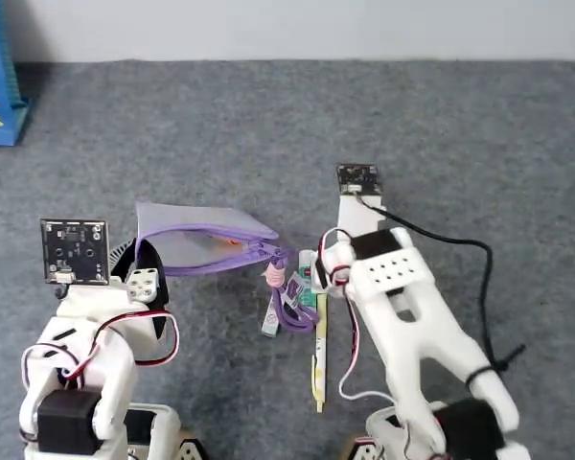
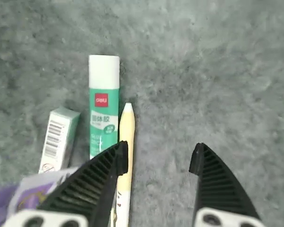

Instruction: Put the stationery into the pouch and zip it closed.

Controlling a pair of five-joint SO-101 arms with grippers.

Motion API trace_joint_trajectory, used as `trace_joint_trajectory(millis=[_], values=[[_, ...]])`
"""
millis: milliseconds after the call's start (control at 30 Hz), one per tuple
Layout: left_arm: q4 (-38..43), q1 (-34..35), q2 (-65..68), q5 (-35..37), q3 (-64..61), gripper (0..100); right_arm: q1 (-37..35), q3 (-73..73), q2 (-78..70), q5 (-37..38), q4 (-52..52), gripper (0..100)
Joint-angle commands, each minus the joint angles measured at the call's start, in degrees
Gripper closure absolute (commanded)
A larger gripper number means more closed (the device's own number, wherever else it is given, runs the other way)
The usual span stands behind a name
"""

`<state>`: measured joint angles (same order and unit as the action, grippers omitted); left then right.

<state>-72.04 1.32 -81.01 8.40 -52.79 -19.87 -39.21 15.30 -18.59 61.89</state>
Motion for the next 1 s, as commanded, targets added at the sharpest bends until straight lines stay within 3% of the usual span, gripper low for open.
trace_joint_trajectory(millis=[0, 533, 733, 800, 967], values=[[0.44, 0.0, 0.09, 0.35, 0.66, 99, -2.15, 0.7, -1.98, -0.79, -1.98, 77.5], [0.26, 0.0, -0.09, 0.35, 0.57, 99, -6.02, 0.7, -15.08, -3.25, -9.27, 78.1], [0.26, 0.0, -0.18, 0.35, 0.57, 99, -1.8, 0.7, -15.16, -1.05, -8.92, 99.8], [0.26, 0.0, -0.18, 0.35, 0.57, 99, -0.57, 0.7, -15.08, 0.0, -7.87, 96.5], [0.18, 0.0, -0.18, 0.35, 0.57, 99, -0.13, 0.35, -9.36, 1.93, -2.77, 99.2]])
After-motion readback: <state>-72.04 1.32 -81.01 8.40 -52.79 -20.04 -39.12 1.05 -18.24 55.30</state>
